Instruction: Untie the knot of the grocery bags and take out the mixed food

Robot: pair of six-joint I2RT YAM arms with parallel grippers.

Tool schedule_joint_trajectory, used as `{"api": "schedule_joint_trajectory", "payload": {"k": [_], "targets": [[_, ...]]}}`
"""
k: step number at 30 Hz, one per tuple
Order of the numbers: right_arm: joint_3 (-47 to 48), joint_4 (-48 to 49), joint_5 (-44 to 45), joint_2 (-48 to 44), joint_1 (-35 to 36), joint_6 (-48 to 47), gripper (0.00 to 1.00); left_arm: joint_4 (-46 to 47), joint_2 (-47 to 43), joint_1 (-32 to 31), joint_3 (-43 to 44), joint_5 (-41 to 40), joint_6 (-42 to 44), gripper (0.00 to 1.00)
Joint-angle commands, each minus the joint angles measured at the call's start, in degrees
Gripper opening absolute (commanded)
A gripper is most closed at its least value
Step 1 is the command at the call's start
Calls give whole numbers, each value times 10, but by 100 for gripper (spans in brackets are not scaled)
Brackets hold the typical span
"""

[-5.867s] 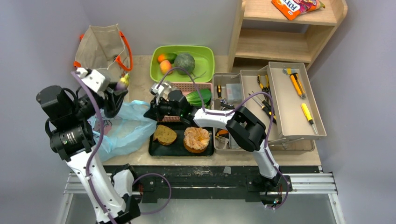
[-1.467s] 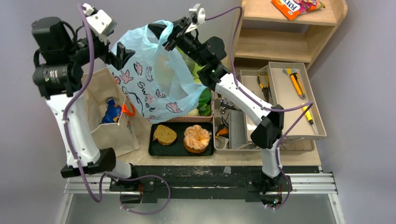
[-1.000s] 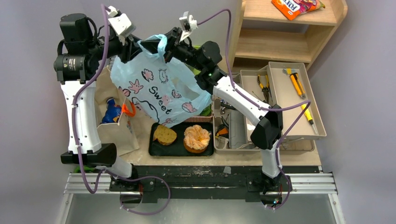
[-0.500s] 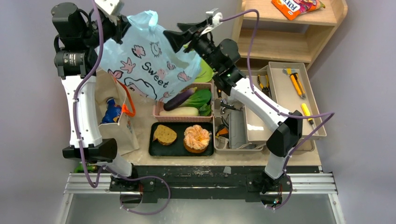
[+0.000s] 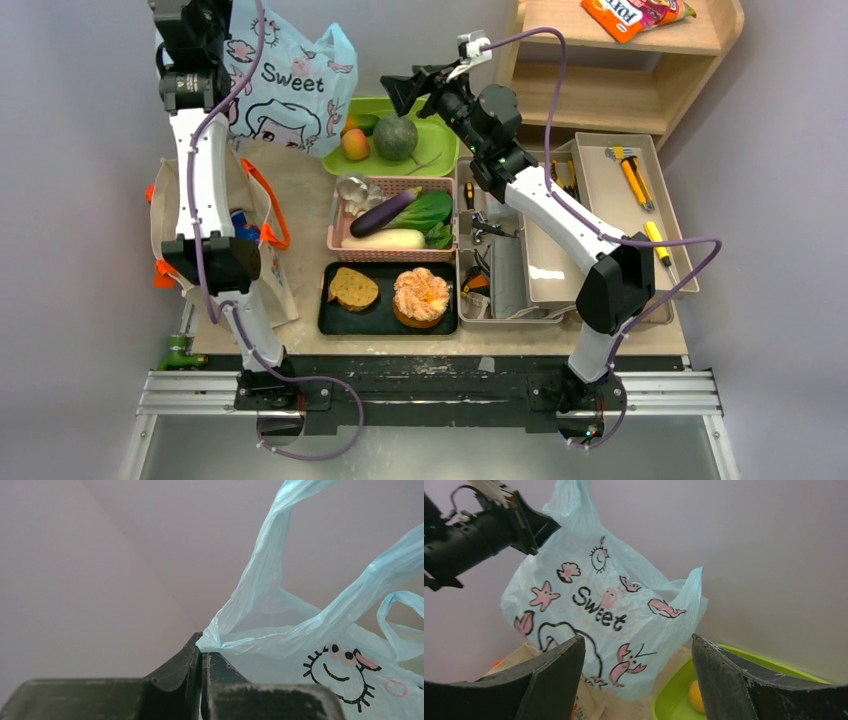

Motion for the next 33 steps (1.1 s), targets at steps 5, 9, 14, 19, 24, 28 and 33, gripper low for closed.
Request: {"api": "schedule_joint_trajectory", "payload": {"k": [5,9,14,19,24,28,33], "targets": [[5,9,-18,-14,-7,-2,76,154,79,21,1,-186,51,0],[2,5,-27,-8,-7,-1,76,150,80,32,-70,-178,66,5],[-9,-9,-55,-4,-7,9,77,-66,53,69,-84,-76,-73,97],[-15,-33,-156,12,-5,38,74,-170,-64,82,-130,38,-108,100],[45,-99,-258,64,21,56,74,-309,-214,91,-195,78,-157,100],[78,-123,-286,88,51,42,75,-343,-358,121,-353,27,-177,100],[105,-138,-300,112,81,32,75,-421,-474,194,-484,-42,-174,100]]}}
